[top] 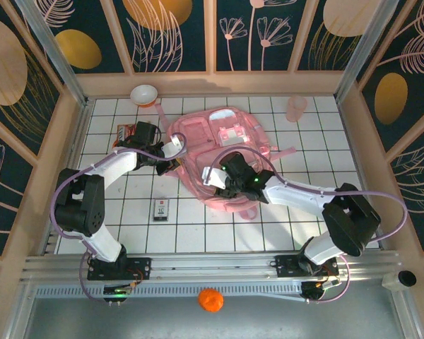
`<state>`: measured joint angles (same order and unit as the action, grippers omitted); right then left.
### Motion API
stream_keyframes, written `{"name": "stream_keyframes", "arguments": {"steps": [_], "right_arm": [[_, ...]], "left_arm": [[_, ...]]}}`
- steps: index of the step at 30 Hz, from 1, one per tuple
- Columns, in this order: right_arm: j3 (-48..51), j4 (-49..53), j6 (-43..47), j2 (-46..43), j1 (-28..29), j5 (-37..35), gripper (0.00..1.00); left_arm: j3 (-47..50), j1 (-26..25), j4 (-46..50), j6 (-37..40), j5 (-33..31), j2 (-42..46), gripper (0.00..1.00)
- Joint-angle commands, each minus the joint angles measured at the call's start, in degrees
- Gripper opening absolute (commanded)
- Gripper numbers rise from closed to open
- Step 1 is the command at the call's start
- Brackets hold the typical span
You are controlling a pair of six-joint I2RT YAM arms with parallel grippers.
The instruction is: Pack the student bag
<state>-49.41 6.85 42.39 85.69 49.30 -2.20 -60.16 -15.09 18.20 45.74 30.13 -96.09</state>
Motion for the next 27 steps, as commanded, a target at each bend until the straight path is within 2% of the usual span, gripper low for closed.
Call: {"name": "stream_keyframes", "arguments": {"steps": [1,2,3,5,7,13,17,20,24,27], "right_arm": [[1.8,-7.1,4.0,1.3,0.5,-5.0,0.57],[2.0,-8.4,4.5,1.4,0.5,-5.7,0.53],[2.2,-9.6,4.7,1.4,0.5,-6.2,0.45],[2.0,-11.5,4.3,1.1,0.5,-7.1,0.17],[0.8,-12.4,1.4,0.6,0.2,-7.7,0.00],[-4.7,-11.5,-17.6,-0.3,-2.2,-4.1,0.00],[-5.8,-13.4,-26.0,0.0,-2.8,-7.4,0.00],[-7.0,-13.3,-29.4,0.8,-3.1,-7.7,0.00],[-7.9,-13.5,-32.3,2.0,-3.9,-7.7,0.00],[-7.6,-15.3,-34.3,1.4,-5.6,-3.5,0.00]], "left_arm": [[0.0,0.3,-1.2,-0.5,3.9,1.3,0.00],[0.0,0.3,-1.2,-0.5,4.0,1.3,0.00],[0.0,0.3,-1.2,-0.5,4.2,1.4,0.00],[0.0,0.3,-1.0,-0.6,4.5,1.8,0.00],[0.3,0.3,-0.6,-0.7,4.6,2.4,0.00],[3.6,-0.5,-0.4,-2.1,4.8,6.8,0.00],[6.0,-3.0,-0.7,-2.4,4.4,8.8,0.00],[4.8,-6.4,1.7,-3.7,5.0,8.0,0.00],[2.3,-11.4,2.0,-9.1,10.7,7.5,0.00],[3.3,-15.8,-1.1,-14.2,14.5,8.7,0.01]]}}
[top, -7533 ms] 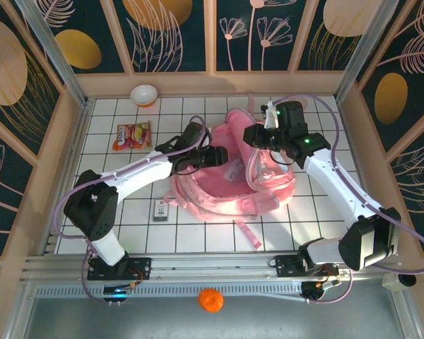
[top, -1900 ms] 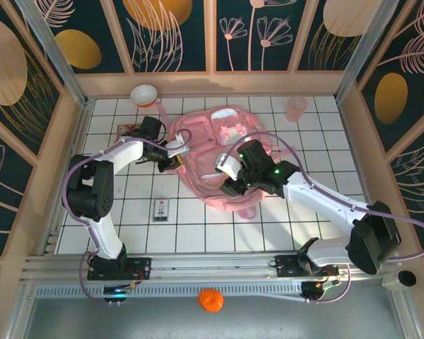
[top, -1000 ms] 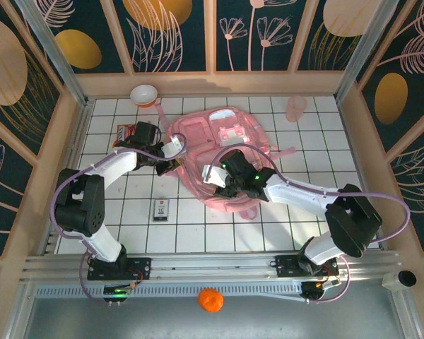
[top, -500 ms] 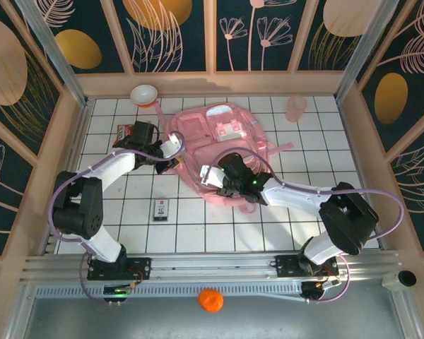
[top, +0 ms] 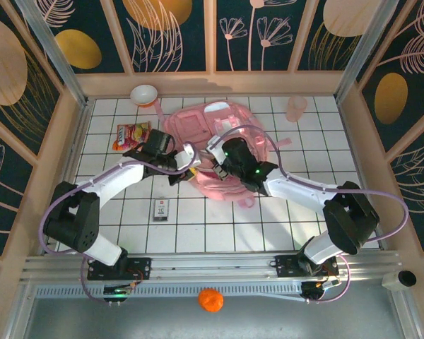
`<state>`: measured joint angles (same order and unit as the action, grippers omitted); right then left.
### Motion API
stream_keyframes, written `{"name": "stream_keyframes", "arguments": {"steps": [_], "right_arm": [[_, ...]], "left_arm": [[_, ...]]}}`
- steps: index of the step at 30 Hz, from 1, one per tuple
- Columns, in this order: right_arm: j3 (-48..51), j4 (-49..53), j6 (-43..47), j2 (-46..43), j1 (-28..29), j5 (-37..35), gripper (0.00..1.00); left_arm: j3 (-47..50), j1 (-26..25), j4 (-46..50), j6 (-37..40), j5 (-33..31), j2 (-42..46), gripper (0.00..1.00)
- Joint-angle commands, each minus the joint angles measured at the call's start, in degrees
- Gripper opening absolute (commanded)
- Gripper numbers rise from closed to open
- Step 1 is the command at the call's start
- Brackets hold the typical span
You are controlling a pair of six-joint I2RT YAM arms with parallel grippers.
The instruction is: Pack the student bag
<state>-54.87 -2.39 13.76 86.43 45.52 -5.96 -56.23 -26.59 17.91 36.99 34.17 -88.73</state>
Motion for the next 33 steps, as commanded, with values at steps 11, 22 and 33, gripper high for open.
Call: {"name": "stream_keyframes", "arguments": {"steps": [11,22,33], "right_arm": [[1.3,-1.1,11.8,-5.9,-7.7,31.6,0.00],[-6.3,21.9,38.0,-5.1,-13.1,49.3,0.00],[-7.1,20.8,36.6,-4.6,-13.5,50.1,0.00]], "left_arm": [[11.5,-6.8,-14.1,-11.3,-1.0,16.8,0.64],[3.8,-4.1,-6.7,5.6,-5.1,13.5,0.87],[-1.2,-6.5,-7.1,13.6,-1.4,3.7,0.79]]}}
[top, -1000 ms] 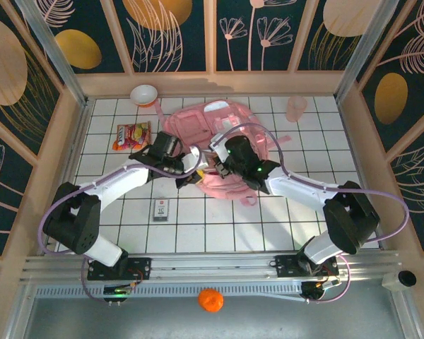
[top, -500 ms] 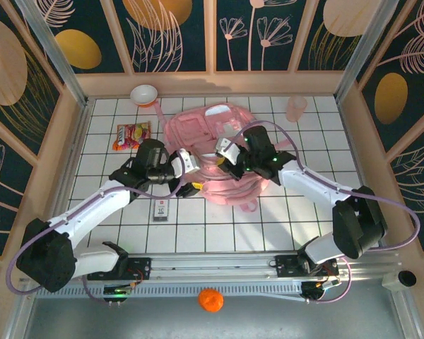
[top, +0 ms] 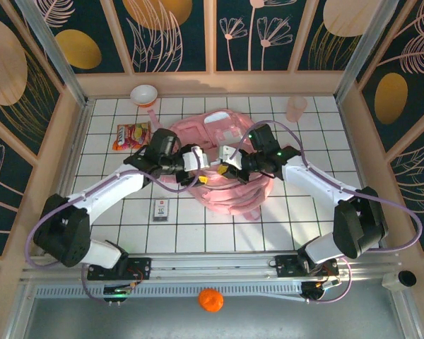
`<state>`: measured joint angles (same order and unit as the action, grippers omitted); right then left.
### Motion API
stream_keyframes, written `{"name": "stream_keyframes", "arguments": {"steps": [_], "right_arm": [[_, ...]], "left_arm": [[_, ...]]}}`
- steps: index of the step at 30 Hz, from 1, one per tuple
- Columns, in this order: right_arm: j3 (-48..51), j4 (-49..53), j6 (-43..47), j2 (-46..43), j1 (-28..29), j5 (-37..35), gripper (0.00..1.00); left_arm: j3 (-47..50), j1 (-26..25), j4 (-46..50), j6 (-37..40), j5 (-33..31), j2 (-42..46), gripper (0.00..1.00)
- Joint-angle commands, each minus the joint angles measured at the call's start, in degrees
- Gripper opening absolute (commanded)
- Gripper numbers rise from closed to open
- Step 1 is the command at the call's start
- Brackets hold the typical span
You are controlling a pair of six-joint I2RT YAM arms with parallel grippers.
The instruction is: Pack the student bag
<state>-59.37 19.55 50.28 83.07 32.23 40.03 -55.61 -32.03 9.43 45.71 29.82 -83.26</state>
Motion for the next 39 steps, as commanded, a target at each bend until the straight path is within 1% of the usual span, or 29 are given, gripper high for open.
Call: {"name": "stream_keyframes", "arguments": {"steps": [1,2,3,4,6,7,8,9,12,14,17,19,21,22,24,25,27,29,34,37,39], "right_arm": [[-2.5,-1.6,-0.3,-1.5,-0.3,4.1,0.00],[-2.5,-2.0,-1.0,-1.7,-0.4,4.0,0.00],[-2.5,-2.7,-2.5,-2.2,-0.4,3.6,0.00],[-2.5,-3.8,-5.7,-2.9,-0.6,3.2,0.06],[-2.0,-7.4,-13.9,-4.8,-0.5,2.0,0.22],[-1.5,-9.8,-19.8,-6.2,-0.5,-0.3,0.28],[-1.0,-11.2,-24.4,-7.5,-0.6,-2.6,0.31],[-0.3,-12.5,-30.8,-8.9,-0.5,-5.3,0.33],[0.9,-11.8,-48.4,-13.0,-0.5,-13.1,0.39],[1.9,-9.5,-57.6,-15.8,0.0,-17.6,0.39],[2.7,-3.3,-68.6,-19.6,4.9,-28.4,0.39],[1.7,4.4,-76.5,-20.9,8.8,-38.1,0.39],[0.6,10.8,-84.7,-20.9,11.0,-42.5,0.39],[0.3,12.8,-88.0,-20.9,12.2,-43.4,0.39],[0.2,14.2,-91.9,-20.3,14.6,-42.8,0.36],[-0.1,14.8,-93.8,-19.6,15.7,-43.1,0.35],[-1.5,17.1,-98.5,-17.4,18.3,-46.1,0.35],[-3.4,19.2,-101.1,-14.6,20.5,-48.9,0.35],[-8.7,23.0,-103.1,-6.3,23.1,-52.8,0.38],[-11.6,25.6,-103.7,-2.1,23.4,-55.7,0.41],[-13.2,28.0,-104.6,0.3,23.4,-58.8,0.42]], "left_arm": [[-1.7,-1.4,0.5,4.9,2.9,-2.3,0.74],[-1.6,-1.4,-0.2,4.5,3.0,-2.7,0.67],[-1.8,-1.4,-1.7,3.0,2.9,-3.2,0.53],[-2.0,-1.3,-3.4,0.2,2.9,-3.4,0.39],[-2.6,-1.4,-6.5,-6.8,4.1,-3.4,0.16],[-2.5,-1.4,-9.1,-12.4,4.4,-3.2,0.08],[-2.1,-1.4,-11.3,-16.8,4.5,-2.9,0.02],[-1.5,-1.4,-13.2,-21.0,4.6,-2.5,0.00],[1.3,-1.4,-18.4,-29.5,4.3,-0.9,0.00],[1.7,-1.4,-19.6,-33.1,3.8,-0.2,0.00],[1.4,-1.4,-19.5,-37.3,3.5,-0.4,0.00],[1.0,-1.4,-18.6,-38.7,3.8,-1.0,0.00],[0.4,-1.4,-17.7,-39.4,4.1,-1.4,0.00],[0.2,-1.4,-17.5,-39.6,4.4,-1.5,0.00],[0.2,-1.4,-17.0,-39.9,4.6,-1.8,0.00],[-1.3,-1.4,-16.8,-39.9,4.7,-2.0,0.00],[-2.2,-1.4,-16.2,-39.8,4.7,-2.4,0.00],[-3.0,-1.4,-15.8,-40.1,4.8,-2.7,0.00],[-4.3,-1.4,-15.8,-41.1,5.3,-3.5,0.00],[-4.8,-1.4,-15.4,-41.2,5.8,-3.7,0.00],[-4.9,-1.4,-15.5,-41.2,6.2,-3.4,0.00]]}}
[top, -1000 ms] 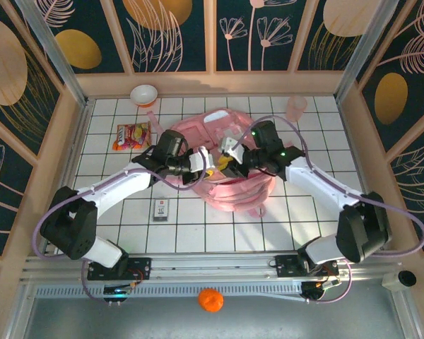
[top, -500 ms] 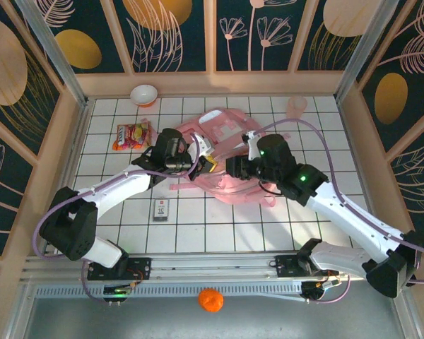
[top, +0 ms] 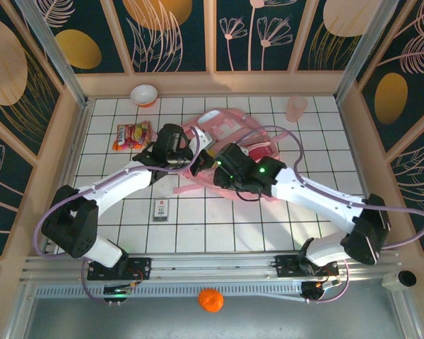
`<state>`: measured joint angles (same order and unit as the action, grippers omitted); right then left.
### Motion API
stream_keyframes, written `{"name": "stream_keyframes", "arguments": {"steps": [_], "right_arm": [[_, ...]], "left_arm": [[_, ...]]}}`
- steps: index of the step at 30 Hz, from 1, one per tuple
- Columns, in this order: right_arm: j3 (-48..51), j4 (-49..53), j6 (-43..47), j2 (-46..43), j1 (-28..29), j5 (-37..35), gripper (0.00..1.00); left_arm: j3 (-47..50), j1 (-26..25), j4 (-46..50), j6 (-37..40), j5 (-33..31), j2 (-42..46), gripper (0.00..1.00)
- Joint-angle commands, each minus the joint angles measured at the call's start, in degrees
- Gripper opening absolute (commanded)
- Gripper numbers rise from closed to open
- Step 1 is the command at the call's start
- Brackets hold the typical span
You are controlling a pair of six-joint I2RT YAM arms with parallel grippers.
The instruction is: Pack the student bag
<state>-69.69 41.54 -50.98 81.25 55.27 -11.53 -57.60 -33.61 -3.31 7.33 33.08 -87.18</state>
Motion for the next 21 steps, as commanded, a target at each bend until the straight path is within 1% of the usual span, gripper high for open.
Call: {"name": "stream_keyframes", "arguments": {"steps": [1,4,8,11,14,17,20,21], "right_arm": [[-3.4,6.8,-3.7,2.8,0.4,-8.8,0.42],[-4.7,8.1,-4.3,4.3,0.2,-12.8,0.39],[-5.6,9.5,-5.4,4.0,0.2,-15.7,0.28],[-5.6,10.9,-5.6,3.4,0.0,-16.8,0.27],[-5.5,11.2,-5.1,2.9,-0.5,-17.0,0.27],[-4.5,8.7,-3.5,2.2,-1.2,-15.7,0.20],[-3.3,6.1,-1.9,1.8,-2.0,-13.9,0.16],[-2.9,4.9,-0.9,1.7,-2.3,-13.1,0.12]], "left_arm": [[-3.0,0.1,-2.8,-2.9,3.0,0.6,0.00],[-3.0,0.2,-2.9,-2.9,3.1,0.8,0.00],[-2.8,0.1,-2.3,-2.3,2.7,0.9,0.00],[-2.8,0.1,-1.6,-1.7,2.7,1.0,0.00],[-2.6,0.2,-1.3,-1.3,2.5,1.2,0.00],[-2.6,0.1,-1.3,-1.2,2.4,1.3,0.00],[-2.7,0.2,-1.5,-1.2,2.6,1.4,0.00],[-2.7,0.1,-1.6,-1.2,2.7,1.5,0.00]]}}
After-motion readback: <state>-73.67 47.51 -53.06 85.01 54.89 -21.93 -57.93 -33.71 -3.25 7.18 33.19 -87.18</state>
